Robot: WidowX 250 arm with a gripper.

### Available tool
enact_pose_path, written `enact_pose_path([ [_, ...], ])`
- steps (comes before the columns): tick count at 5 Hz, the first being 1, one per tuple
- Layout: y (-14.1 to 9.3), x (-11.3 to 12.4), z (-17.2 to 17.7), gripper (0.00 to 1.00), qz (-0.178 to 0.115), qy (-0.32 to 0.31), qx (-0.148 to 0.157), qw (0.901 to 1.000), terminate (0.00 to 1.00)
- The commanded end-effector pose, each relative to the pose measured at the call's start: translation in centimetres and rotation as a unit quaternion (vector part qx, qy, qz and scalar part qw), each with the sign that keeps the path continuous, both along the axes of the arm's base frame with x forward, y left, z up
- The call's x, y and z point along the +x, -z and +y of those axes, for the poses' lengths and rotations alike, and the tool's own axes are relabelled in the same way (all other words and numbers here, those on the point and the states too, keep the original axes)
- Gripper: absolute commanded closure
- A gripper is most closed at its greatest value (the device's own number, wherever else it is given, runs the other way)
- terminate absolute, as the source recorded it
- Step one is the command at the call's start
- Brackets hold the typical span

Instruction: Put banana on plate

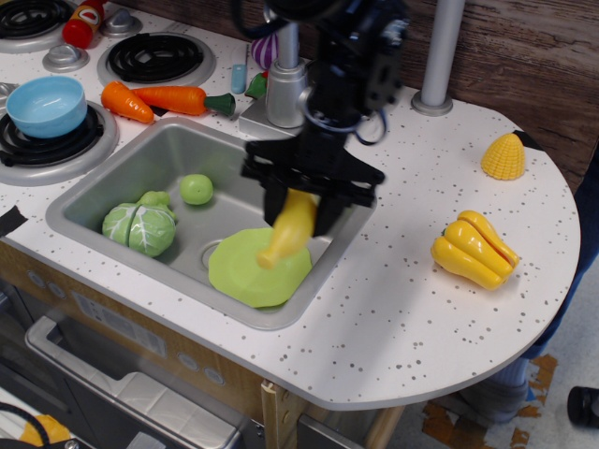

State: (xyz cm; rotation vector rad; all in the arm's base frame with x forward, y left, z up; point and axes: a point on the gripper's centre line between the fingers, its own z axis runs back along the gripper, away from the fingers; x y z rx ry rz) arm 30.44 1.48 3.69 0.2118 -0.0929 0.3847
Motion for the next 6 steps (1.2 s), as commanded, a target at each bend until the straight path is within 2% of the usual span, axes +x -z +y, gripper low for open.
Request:
enact_pose_path([
  [1, 1.9, 1.7, 4.5, 1.00, -0.050, 0.052, -0.019, 0.9972, 0.00],
  [2, 4.5, 2.5, 4.5, 1.00, -0.088, 0.059, -0.017, 0.9943, 0.00],
  [3, 6.8, 2.6, 4.3, 1.00, -0.094, 0.063, -0.045, 0.9926, 0.00],
  [4, 7.0, 2.7, 4.3, 0.00, -0.123, 0.080, -0.058, 0.9875, 0.00],
  [5, 7.0, 2.7, 4.3, 0.00, -0.123, 0.080, -0.058, 0.9875, 0.00],
  [6, 7.0, 2.7, 4.3, 0.00, -0.123, 0.080, -0.058, 0.9875, 1.00],
])
